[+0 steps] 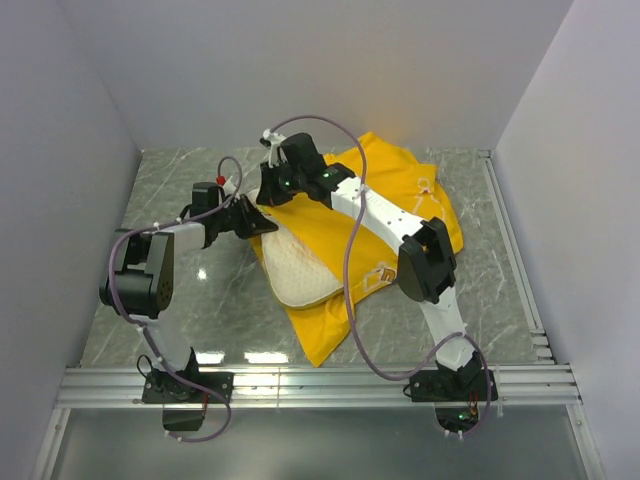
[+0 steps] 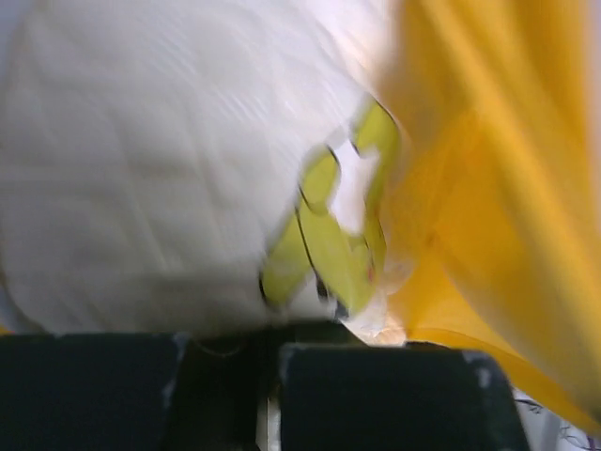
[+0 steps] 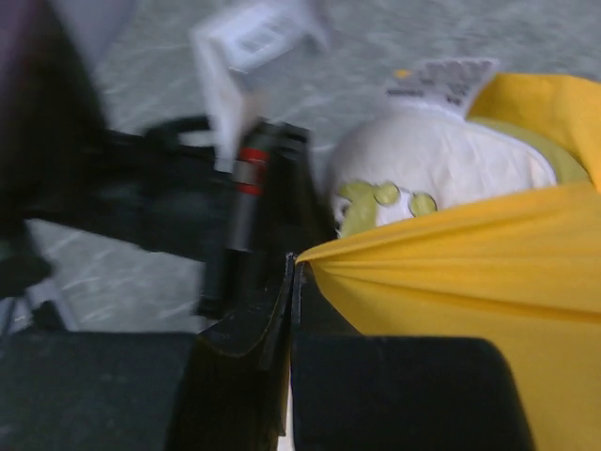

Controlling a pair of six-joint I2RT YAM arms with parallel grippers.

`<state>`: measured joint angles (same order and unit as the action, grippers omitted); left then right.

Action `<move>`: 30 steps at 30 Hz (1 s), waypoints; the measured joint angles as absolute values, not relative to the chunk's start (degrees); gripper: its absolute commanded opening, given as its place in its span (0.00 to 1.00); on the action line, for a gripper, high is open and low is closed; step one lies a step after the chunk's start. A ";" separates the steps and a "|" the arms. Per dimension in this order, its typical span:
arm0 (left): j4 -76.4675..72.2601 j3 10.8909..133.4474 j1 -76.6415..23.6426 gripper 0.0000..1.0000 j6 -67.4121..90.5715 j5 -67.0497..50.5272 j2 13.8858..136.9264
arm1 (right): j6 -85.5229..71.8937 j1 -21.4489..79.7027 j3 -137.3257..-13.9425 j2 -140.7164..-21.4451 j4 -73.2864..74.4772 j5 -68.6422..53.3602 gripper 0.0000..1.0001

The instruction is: Put the pillow into the pillowcase

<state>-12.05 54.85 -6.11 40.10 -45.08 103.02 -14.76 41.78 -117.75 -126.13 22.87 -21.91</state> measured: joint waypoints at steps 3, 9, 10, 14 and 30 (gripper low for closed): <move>-13.76 51.83 -5.74 0.00 43.38 -45.87 100.97 | -16.69 42.37 -117.58 -123.26 21.98 -24.73 0.00; -18.02 47.86 -1.93 0.00 48.90 -46.33 99.31 | -20.12 42.09 -107.22 -119.28 15.88 -29.95 0.23; -17.96 47.72 -1.37 0.04 49.10 -46.30 99.35 | -20.14 42.13 -105.97 -119.26 16.16 -30.37 0.38; -18.00 47.90 1.30 0.47 47.70 -45.82 99.35 | -18.24 42.35 -97.36 -115.96 19.94 -30.92 0.59; -0.84 38.30 -8.23 0.89 39.42 -37.63 73.89 | -24.23 17.98 -44.40 -69.93 13.65 -21.47 0.81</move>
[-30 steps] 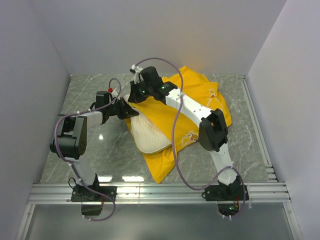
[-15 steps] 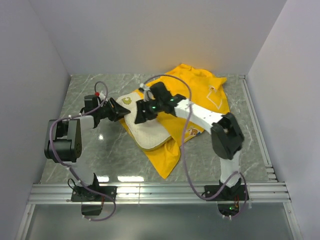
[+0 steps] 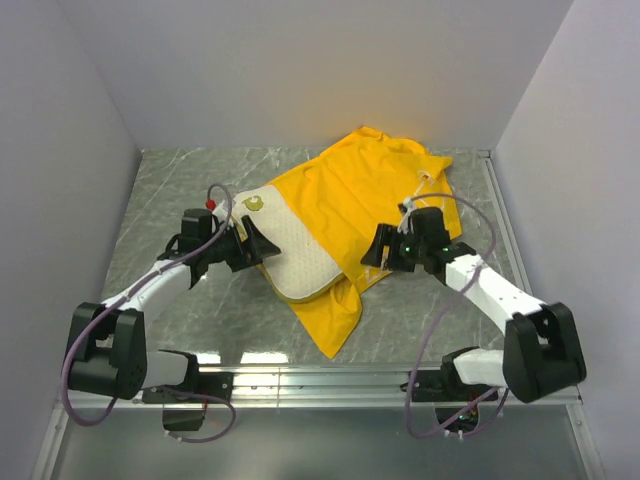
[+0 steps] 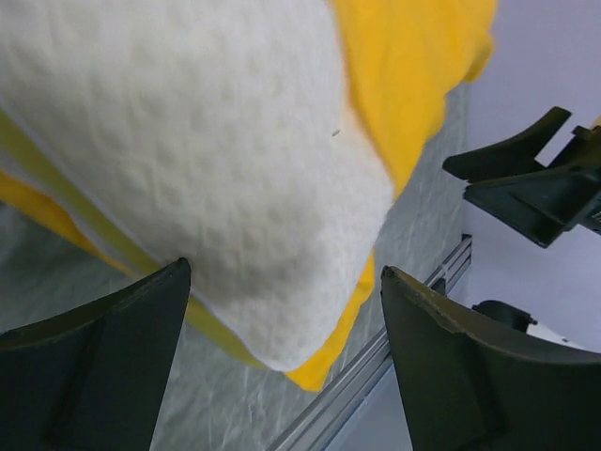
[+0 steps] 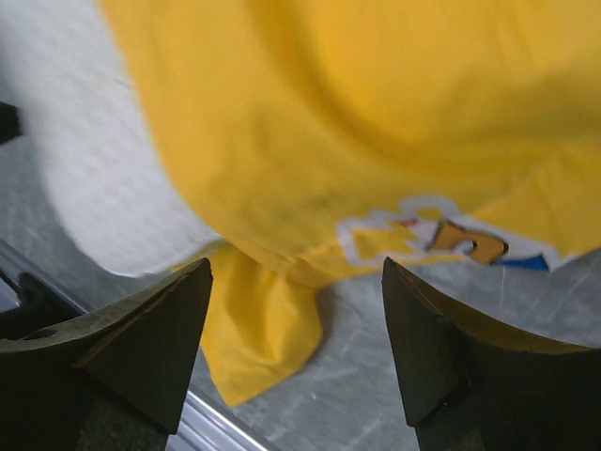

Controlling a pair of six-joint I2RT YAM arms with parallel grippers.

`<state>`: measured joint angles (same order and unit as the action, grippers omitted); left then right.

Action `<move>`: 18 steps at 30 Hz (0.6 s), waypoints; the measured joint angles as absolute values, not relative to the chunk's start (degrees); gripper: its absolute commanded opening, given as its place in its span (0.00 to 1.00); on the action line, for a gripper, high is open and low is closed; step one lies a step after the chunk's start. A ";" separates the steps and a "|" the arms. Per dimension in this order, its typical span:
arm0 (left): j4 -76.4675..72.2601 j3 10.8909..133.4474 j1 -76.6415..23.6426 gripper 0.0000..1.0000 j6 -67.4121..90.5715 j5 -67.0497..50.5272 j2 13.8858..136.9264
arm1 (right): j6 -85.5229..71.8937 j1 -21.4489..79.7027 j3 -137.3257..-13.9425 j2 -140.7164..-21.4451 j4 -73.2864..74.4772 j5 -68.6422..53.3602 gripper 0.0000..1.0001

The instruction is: Put the pillow into the pillowcase

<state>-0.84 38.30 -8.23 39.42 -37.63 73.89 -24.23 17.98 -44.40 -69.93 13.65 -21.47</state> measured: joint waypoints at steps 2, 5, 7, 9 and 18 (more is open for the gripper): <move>1.19 36.82 -9.78 0.93 40.21 -35.33 74.39 | -25.52 17.78 -41.36 -73.95 13.76 -22.55 0.81; 2.35 36.03 -10.41 0.96 41.25 -32.95 75.79 | -27.33 18.11 -39.31 -77.67 13.39 -24.47 0.82; 2.46 36.01 -11.57 0.95 41.76 -31.90 77.17 | -27.97 19.07 -38.96 -79.15 12.25 -25.28 0.83; 1.91 36.01 -13.19 0.94 42.72 -31.81 78.43 | -28.62 20.56 -38.94 -80.18 10.76 -26.02 0.84; -6.24 36.07 -17.10 0.64 49.10 -32.53 86.21 | -29.50 29.23 -39.77 -88.82 5.98 -28.27 0.49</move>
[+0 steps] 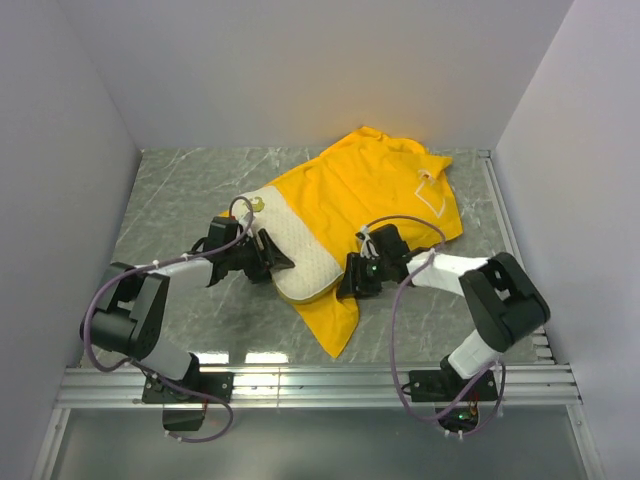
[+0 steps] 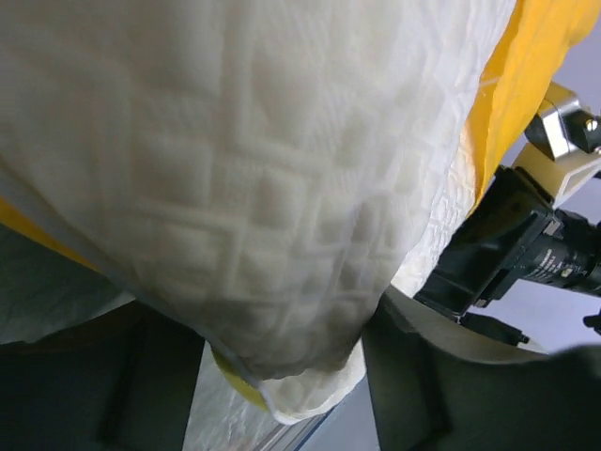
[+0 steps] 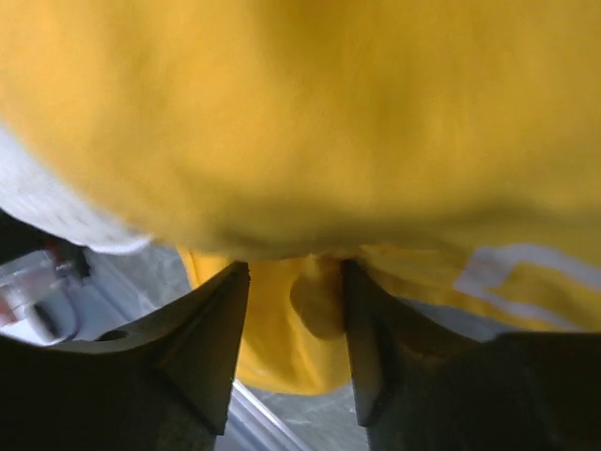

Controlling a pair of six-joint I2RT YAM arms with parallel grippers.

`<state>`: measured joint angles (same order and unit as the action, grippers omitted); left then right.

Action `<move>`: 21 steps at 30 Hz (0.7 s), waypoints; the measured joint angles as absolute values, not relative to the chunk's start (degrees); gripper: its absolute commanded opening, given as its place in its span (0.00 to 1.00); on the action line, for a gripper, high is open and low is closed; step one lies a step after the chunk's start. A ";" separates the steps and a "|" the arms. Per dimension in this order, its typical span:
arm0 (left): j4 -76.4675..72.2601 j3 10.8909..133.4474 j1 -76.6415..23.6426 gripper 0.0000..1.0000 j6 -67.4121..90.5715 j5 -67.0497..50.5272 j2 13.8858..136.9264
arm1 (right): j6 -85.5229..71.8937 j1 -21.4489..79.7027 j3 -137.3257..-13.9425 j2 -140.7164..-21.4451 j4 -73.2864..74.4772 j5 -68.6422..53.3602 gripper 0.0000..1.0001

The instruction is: Put the pillow into the pillowcase

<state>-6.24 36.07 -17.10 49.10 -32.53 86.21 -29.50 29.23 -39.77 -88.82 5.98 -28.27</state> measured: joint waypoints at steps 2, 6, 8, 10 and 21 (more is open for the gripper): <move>-7.40 36.29 -17.12 0.53 50.37 -33.15 87.68 | -29.41 29.65 -41.93 -92.18 6.13 -30.61 0.10; -10.09 36.88 -17.19 0.09 52.64 -34.28 89.12 | -28.32 31.70 -45.25 -95.39 7.05 -31.42 0.00; -11.88 36.88 -17.19 0.00 54.04 -34.87 89.49 | -27.70 34.22 -47.27 -95.37 8.69 -32.53 0.00; -13.85 36.93 -17.17 0.00 55.59 -35.24 90.08 | -26.92 37.95 -50.63 -95.02 9.17 -33.85 0.00; -20.62 37.80 -15.75 0.00 63.55 -37.95 90.04 | -18.92 55.16 -63.64 -90.37 10.33 -47.81 0.00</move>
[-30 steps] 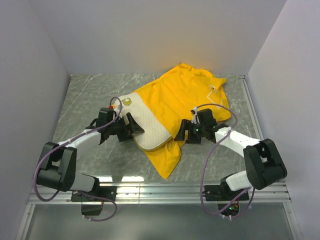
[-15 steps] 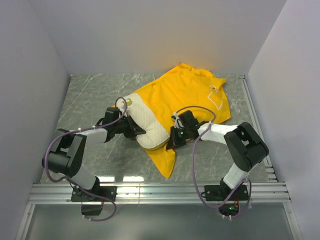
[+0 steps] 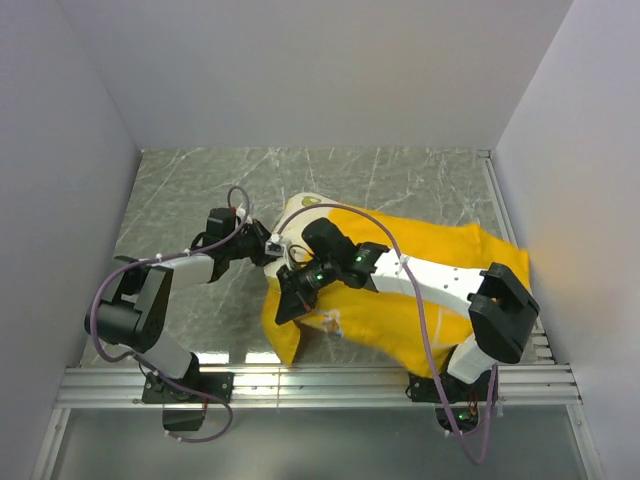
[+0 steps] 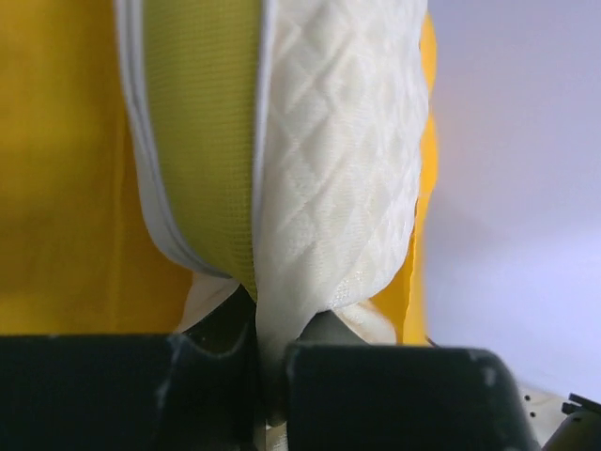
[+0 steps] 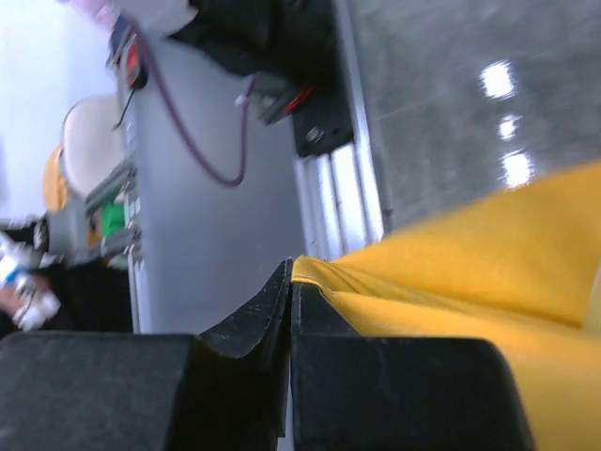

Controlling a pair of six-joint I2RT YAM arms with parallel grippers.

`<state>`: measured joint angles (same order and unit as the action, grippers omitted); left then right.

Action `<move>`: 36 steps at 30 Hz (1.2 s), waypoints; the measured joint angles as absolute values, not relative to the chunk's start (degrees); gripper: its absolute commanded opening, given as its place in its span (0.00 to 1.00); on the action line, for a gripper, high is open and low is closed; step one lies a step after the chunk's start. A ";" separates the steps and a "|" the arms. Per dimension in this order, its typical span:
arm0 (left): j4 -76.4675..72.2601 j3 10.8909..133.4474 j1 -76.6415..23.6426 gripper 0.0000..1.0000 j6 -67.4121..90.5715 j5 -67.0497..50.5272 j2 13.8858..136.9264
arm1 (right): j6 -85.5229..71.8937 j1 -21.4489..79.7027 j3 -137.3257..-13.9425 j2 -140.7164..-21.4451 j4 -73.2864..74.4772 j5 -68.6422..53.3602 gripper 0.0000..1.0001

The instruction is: Put the pillow into the pillowcase

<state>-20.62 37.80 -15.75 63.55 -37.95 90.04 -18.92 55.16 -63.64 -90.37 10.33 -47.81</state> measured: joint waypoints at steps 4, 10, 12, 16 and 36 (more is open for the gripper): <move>-16.51 37.69 -15.25 0.00 60.07 -38.33 89.03 | -16.64 54.50 -63.64 -91.48 13.41 -51.24 0.12; -6.39 36.82 -6.20 0.00 49.43 -37.82 85.14 | -9.78 48.93 -65.49 -92.62 21.45 -46.92 0.19; -3.42 36.80 -0.91 0.00 46.30 -37.89 84.40 | -7.79 46.96 -69.19 -93.32 24.86 -45.21 0.49; 0.69 36.84 6.76 0.01 40.73 -37.23 83.09 | -0.99 45.58 -83.61 -98.35 33.65 -45.43 0.62; 6.02 41.19 3.70 0.41 25.71 -37.78 85.65 | -3.62 20.91 -96.31 -112.38 39.42 -13.82 0.62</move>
<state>6.02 41.19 3.70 25.71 -37.78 85.65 -3.62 20.91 -96.31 -112.38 39.42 -13.82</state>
